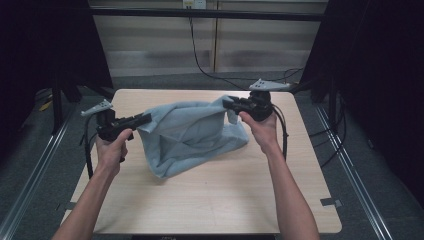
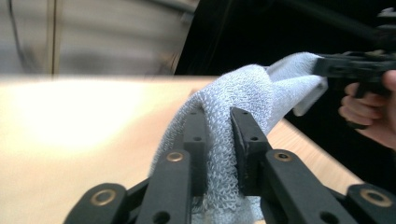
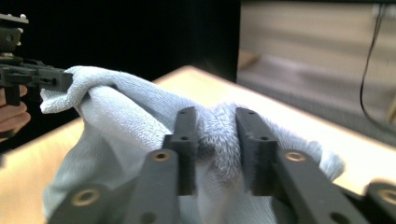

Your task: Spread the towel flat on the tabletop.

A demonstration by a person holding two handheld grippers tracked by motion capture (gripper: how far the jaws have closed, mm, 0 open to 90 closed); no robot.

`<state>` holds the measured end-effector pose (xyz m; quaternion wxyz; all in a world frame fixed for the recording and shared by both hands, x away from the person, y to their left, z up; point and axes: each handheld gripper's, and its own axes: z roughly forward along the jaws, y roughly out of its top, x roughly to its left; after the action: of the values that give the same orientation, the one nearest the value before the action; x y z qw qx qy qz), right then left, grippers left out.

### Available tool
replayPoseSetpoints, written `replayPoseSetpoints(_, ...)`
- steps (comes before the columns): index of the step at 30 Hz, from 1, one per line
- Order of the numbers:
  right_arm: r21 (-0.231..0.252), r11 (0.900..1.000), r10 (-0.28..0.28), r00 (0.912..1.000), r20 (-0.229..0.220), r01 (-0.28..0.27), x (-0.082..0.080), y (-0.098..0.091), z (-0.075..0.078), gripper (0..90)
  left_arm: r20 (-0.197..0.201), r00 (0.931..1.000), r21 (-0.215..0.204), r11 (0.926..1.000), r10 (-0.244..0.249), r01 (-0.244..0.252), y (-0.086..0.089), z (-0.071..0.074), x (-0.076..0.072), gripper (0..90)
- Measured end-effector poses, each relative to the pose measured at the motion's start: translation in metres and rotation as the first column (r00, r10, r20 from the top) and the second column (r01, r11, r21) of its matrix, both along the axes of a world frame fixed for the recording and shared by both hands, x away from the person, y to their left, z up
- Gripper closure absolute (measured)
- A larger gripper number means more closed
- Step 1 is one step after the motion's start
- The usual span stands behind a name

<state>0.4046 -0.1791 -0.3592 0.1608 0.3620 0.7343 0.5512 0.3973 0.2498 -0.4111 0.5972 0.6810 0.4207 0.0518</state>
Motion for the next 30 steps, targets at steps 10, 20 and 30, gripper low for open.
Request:
replayPoseSetpoints(10, -0.054, 0.9975, -0.052, 0.9918, -0.117, 0.045, -0.006, -0.03, -0.06, 57.9, -0.061, 0.9966, 0.057, 0.997, 0.056, -0.052, 0.021, -0.027, -0.007, 53.8)
replayPoseSetpoints(20, -0.138, 0.9881, -0.1, 0.9661, -0.238, 0.068, -0.024, -0.053, -0.122, 50.2, -0.015, 0.9706, 0.137, 0.961, -0.24, 0.24, -0.032, -0.037, -0.056, 56.5)
replayPoseSetpoints(30, -0.155, 0.9854, -0.105, 0.9653, -0.239, 0.069, -0.01, -0.043, -0.145, 34.4, -0.111, 0.949, 0.288, 0.9044, -0.295, 0.315, -0.063, -0.086, -0.059, 53.8)
